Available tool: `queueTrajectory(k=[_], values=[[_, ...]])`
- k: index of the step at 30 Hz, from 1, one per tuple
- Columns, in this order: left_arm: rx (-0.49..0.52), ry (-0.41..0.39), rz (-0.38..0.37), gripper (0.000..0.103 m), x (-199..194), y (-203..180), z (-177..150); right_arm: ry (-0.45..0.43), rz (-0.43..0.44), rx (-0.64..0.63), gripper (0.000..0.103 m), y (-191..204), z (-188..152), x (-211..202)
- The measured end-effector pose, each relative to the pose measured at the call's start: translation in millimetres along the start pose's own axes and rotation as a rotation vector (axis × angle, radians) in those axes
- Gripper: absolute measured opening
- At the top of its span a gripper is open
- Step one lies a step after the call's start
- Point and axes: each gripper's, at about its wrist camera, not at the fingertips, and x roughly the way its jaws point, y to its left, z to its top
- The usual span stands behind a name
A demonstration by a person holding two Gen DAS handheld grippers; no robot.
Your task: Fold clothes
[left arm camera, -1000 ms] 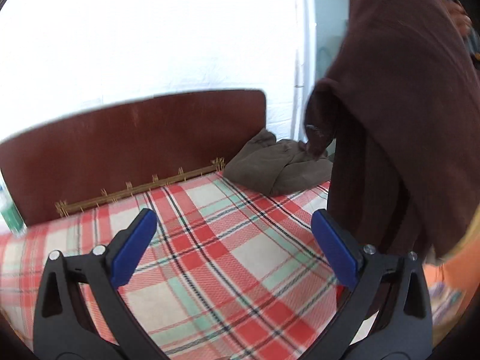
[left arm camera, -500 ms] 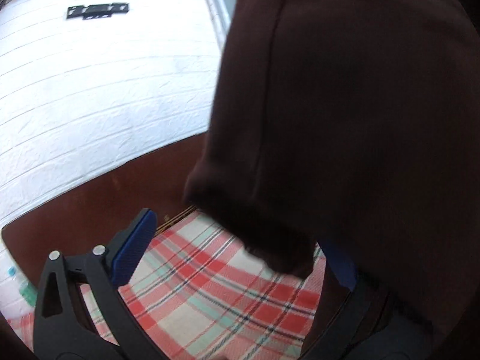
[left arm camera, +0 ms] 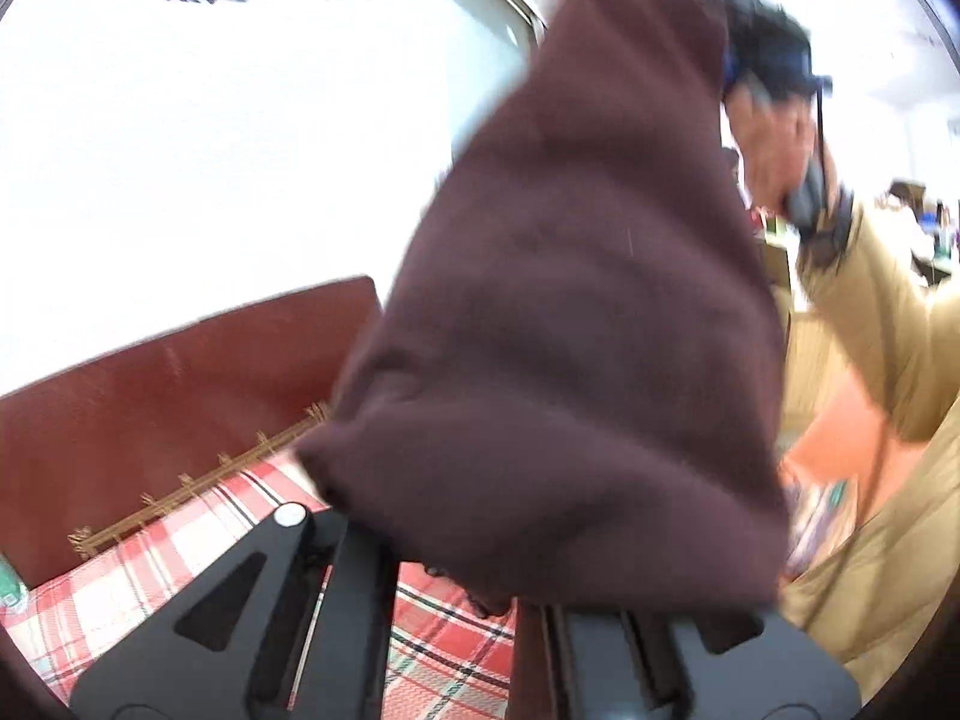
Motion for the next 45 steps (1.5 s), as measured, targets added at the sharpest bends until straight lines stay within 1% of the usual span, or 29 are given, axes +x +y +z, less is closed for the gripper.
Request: queueTrajectory(k=[4, 7, 8, 11, 13, 15, 16, 17, 18, 20, 21, 23, 25, 28, 29, 30, 31, 32, 33, 34, 35, 36, 37, 38, 39, 41, 45], values=[[-0.036, -0.081, 0.053, 0.005, -65, 7, 41, -0.024, -0.002, -0.03, 0.007, 7, 5, -14], [-0.062, -0.111, 0.086, 0.005, -110, 14, 76, -0.032, 0.004, -0.022, 0.007, -1, 15, -9], [-0.073, -0.119, 0.108, 0.005, -121, 15, 89, -0.035, 0.006, -0.019, 0.007, -3, 18, -8], [-0.123, -0.111, 0.158, 0.006, -139, 27, 111, -0.044, 0.012, -0.011, 0.007, -11, 27, -3], [-0.153, -0.09, 0.199, 0.008, -140, 38, 109, -0.049, 0.016, -0.006, 0.007, -16, 34, 0], [-0.207, -0.031, 0.25, 0.008, -122, 65, 94, -0.055, 0.02, 0.0, 0.007, -21, 40, 3], [-0.247, 0.023, 0.274, 0.009, -101, 91, 73, -0.058, 0.022, 0.003, 0.008, -24, 43, 4], [-0.285, 0.081, 0.298, 0.01, -80, 115, 52, -0.023, 0.013, 0.023, 0.009, -37, 39, 19], [-0.316, 0.148, 0.326, 0.011, -57, 131, 29, 0.032, -0.009, 0.065, 0.009, -58, 29, 43], [-0.377, 0.285, 0.384, 0.017, -11, 164, -20, 0.169, -0.07, 0.152, 0.011, -106, -10, 94], [-0.408, 0.36, 0.418, 0.022, 12, 179, -51, 0.239, -0.102, 0.195, 0.011, -130, -32, 120], [-0.471, 0.506, 0.475, 0.023, 56, 208, -112, 0.381, -0.166, 0.279, 0.011, -178, -74, 171], [-0.544, 0.614, 0.455, 0.023, 84, 225, -159, 0.526, -0.246, 0.347, 0.011, -220, -128, 213], [-0.628, 0.676, 0.476, 0.023, 103, 235, -185, 0.667, -0.326, 0.418, 0.011, -261, -197, 245], [-0.647, 0.693, 0.488, 0.025, 108, 237, -191, 0.711, -0.351, 0.441, 0.011, -274, -219, 255], [-0.637, 0.699, 0.521, 0.036, 108, 234, -191, 0.726, -0.365, 0.447, 0.011, -279, -229, 257], [-0.626, 0.704, 0.555, 0.054, 108, 237, -193, 0.729, -0.373, 0.447, 0.014, -282, -233, 257], [-0.608, 0.701, 0.581, 0.063, 104, 235, -188, 0.731, -0.382, 0.446, 0.021, -284, -237, 256], [-0.589, 0.698, 0.606, 0.076, 100, 235, -183, 0.719, -0.379, 0.438, 0.026, -283, -235, 253], [-0.569, 0.69, 0.628, 0.082, 99, 234, -181, 0.696, -0.366, 0.425, 0.032, -278, -229, 246], [-0.551, 0.686, 0.646, 0.082, 97, 234, -179, 0.671, -0.352, 0.41, 0.043, -271, -222, 239], [-0.539, 0.689, 0.653, 0.082, 95, 232, -178, 0.651, -0.332, 0.389, 0.048, -262, -217, 232], [-0.53, 0.694, 0.661, 0.082, 93, 231, -178, 0.633, -0.31, 0.364, 0.058, -253, -211, 226], [-0.529, 0.705, 0.67, 0.082, 89, 234, -182, 0.628, -0.282, 0.339, 0.067, -242, -208, 222], [-0.529, 0.711, 0.676, 0.082, 87, 236, -183, 0.628, -0.253, 0.315, 0.069, -230, -207, 218], [-0.542, 0.709, 0.671, 0.082, 79, 236, -189, 0.686, -0.216, 0.293, 0.072, -212, -221, 219], [-0.589, 0.719, 0.6, 0.082, 58, 231, -205, 0.823, -0.15, 0.256, 0.072, -178, -255, 224]])
